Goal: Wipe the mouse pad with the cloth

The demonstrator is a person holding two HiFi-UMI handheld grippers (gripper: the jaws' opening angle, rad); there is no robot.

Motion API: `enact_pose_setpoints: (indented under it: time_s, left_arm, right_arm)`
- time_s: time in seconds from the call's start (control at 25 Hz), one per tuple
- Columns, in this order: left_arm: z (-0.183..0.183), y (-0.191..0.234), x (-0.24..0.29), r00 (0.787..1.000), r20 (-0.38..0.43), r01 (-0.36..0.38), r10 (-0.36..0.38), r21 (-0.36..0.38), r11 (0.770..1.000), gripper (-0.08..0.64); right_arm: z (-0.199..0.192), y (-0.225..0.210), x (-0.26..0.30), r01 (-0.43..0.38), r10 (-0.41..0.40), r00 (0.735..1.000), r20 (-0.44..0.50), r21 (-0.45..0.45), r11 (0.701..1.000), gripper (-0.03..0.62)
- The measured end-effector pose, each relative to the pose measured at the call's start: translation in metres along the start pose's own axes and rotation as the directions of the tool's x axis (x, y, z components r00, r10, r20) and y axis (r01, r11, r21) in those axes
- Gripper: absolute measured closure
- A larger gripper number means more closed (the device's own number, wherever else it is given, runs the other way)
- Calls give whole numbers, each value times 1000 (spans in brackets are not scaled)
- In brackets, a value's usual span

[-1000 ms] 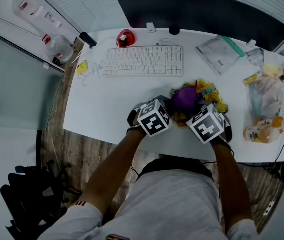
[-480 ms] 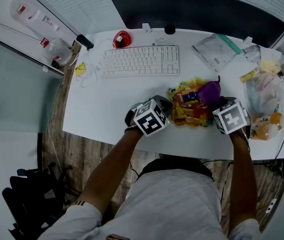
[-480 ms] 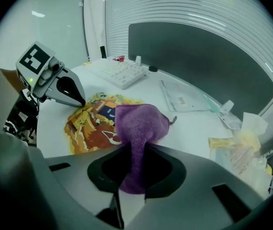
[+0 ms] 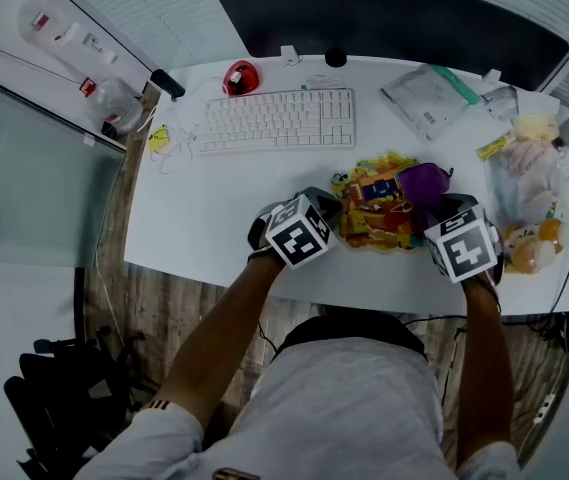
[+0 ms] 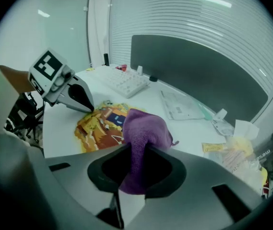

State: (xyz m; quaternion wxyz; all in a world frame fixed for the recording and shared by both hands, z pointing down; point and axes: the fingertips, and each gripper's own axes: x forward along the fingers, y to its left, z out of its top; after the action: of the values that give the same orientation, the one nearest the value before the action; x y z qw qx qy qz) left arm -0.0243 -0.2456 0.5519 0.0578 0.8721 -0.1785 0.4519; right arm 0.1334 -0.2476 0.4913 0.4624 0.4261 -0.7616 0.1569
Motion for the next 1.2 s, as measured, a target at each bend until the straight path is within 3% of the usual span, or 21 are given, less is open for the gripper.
enact_pose_setpoints:
  time_s: [0.24,0.52,0.84,1.2]
  left_arm:
    - [0,0,0,1000,-3,-1,1,-3,1000,545]
    - [0,0,0,1000,-3,0,0,-2,1000,545]
    - [-1,0,0,1000,-3,0,0,0,1000,545]
    - [-1,0,0,1000,-3,3,-3,-4,1000,545]
  right_arm:
    - [26,81,-10,-120,128,990,59,-114,986,522]
    - [20,140,8,-216,220,975,-9,-234,948,522]
    - [2,113,14,-175,170,984,-42,-204,963,522]
    - [-29,44,11,-58,55,996,-64,-40,998,522]
